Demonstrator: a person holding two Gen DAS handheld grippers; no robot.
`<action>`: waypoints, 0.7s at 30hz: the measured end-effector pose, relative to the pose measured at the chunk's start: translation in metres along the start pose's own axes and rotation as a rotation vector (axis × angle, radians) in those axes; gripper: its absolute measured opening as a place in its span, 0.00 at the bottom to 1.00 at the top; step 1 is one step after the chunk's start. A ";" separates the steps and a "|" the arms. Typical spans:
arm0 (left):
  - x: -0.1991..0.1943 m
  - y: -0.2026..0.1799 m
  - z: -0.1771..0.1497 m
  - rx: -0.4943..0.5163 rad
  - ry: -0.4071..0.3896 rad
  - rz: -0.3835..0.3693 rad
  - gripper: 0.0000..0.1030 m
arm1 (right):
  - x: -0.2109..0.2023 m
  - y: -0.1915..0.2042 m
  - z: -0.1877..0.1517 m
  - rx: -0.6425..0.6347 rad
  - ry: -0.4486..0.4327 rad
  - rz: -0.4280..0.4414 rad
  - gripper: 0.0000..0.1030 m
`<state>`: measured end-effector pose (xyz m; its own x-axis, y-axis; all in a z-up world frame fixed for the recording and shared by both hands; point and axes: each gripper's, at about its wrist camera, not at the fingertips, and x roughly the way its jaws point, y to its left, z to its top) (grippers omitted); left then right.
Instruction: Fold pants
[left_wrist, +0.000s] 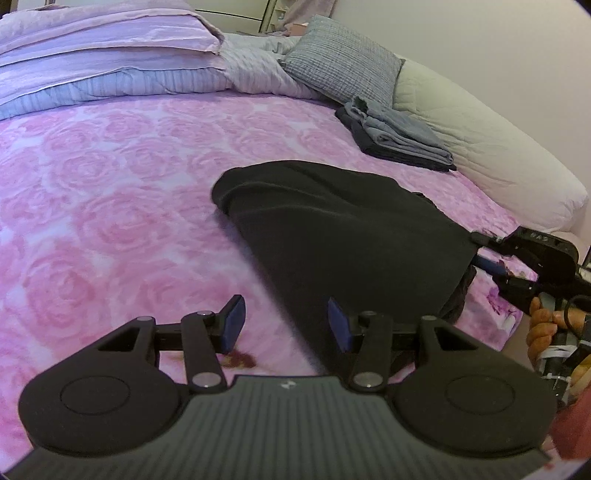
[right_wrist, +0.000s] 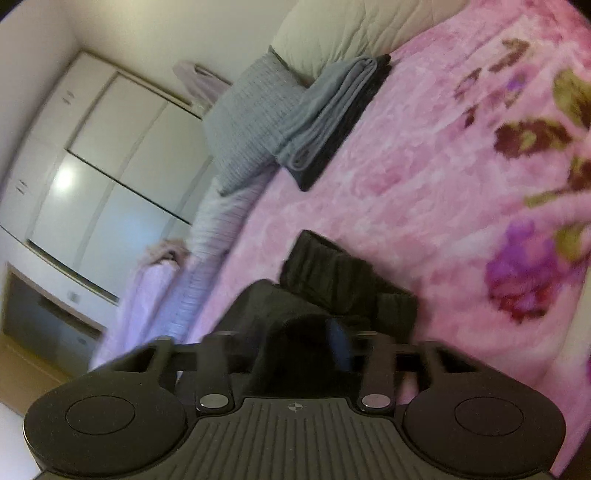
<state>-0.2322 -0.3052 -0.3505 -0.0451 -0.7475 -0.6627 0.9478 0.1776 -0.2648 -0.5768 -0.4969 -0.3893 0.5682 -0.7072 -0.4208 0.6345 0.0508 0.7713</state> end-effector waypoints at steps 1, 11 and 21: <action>0.004 -0.003 0.001 0.004 0.000 0.000 0.43 | -0.005 0.002 0.000 -0.017 0.003 0.008 0.19; 0.008 -0.003 0.005 0.009 -0.009 0.008 0.43 | -0.014 -0.022 -0.012 0.251 0.066 0.110 0.29; -0.001 0.008 0.007 -0.014 -0.025 -0.014 0.39 | -0.073 0.044 -0.043 -0.263 -0.283 -0.016 0.03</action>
<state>-0.2218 -0.3078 -0.3469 -0.0500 -0.7658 -0.6412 0.9426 0.1760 -0.2837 -0.5680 -0.4123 -0.3455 0.4128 -0.8744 -0.2551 0.7759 0.1909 0.6013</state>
